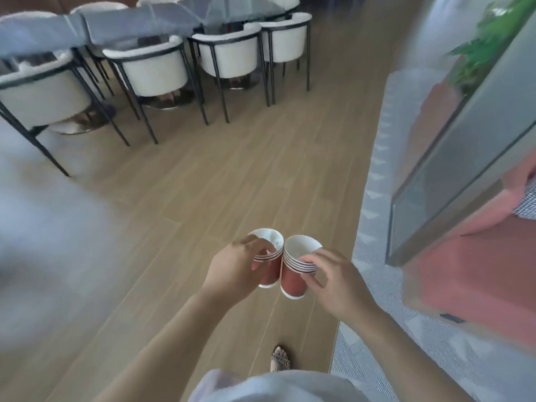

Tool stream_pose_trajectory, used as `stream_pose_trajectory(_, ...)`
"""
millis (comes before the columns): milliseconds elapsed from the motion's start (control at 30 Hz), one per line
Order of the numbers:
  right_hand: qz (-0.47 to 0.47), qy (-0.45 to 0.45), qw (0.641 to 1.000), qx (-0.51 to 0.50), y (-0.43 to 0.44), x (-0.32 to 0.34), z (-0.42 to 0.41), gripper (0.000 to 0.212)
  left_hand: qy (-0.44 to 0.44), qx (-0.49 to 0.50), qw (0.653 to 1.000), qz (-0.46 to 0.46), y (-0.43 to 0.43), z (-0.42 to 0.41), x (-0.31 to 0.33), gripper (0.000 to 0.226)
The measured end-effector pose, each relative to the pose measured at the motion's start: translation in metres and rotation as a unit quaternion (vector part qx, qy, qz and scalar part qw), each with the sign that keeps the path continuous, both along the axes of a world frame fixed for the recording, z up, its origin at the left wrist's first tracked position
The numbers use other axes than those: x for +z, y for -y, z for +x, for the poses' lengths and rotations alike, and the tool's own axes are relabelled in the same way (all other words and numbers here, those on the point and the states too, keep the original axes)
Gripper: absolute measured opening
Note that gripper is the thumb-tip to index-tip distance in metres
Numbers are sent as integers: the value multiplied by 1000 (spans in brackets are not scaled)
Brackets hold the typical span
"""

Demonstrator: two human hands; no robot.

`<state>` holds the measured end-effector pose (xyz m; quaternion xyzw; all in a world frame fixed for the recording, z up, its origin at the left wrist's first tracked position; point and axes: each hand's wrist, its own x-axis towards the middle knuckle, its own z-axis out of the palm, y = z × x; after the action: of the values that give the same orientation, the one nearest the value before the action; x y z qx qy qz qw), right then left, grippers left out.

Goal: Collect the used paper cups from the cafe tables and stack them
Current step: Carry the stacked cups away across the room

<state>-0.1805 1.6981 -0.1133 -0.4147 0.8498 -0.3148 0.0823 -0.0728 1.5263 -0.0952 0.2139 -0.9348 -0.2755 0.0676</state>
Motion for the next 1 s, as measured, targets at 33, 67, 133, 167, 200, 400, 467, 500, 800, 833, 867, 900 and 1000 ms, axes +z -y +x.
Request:
stream_pose_trajectory(33, -3, -4, 1000, -2, 13, 4, -23, 24, -5, 0, 1000, 2, 13, -22, 3, 28)
stream_pose_trajectory(67, -6, -6, 1000, -6, 26, 6, -46, 24, -9, 1, 1000, 4, 26, -44, 6, 28)
stream_pose_trajectory(133, -9, -6, 1000, -9, 50, 9, -85, 24, -17, 5, 1000, 9, 48, -82, 10, 26)
stream_pose_trajectory(167, -8, -5, 1000, -8, 63, 9, -104, 24, -20, 8, 1000, 11, 60, -99, 10, 25)
stream_pose_trajectory(200, -7, -6, 1000, -5, 76, 9, -122, 25, -21, 10, 1000, 14, 71, -117, 9, 25)
stream_pose_trajectory(400, -7, -13, 1000, -6, 166, -8, -250, 27, -21, -1, 1000, 22, 163, -248, -9, 25)
stream_pose_trajectory(467, -6, -15, 1000, -5, 201, -9, -298, 27, -26, -10, 999, 20, 200, -300, -11, 24)
stream_pose_trajectory(500, -5, -17, 1000, -6, 219, -8, -323, 27, -29, -16, 999, 20, 218, -327, -9, 24)
stream_pose_trajectory(800, -28, -19, 996, -83, 337, 10, -532, 25, -36, -76, 996, 21, 346, -556, 16, 19)
stream_pose_trajectory(833, -34, -13, 995, -95, 345, 8, -553, 26, -34, -88, 995, 19, 356, -581, 15, 19)
stream_pose_trajectory(867, -37, -8, 994, -105, 352, 5, -574, 26, -32, -100, 994, 15, 365, -605, 14, 21)
stream_pose_trajectory(900, -36, -5, 993, -114, 360, 3, -597, 26, -30, -110, 993, 11, 375, -631, 13, 22)
stream_pose_trajectory(1000, -31, -8, 990, -135, 388, -6, -675, 27, -25, -132, 991, -3, 405, -715, 4, 24)
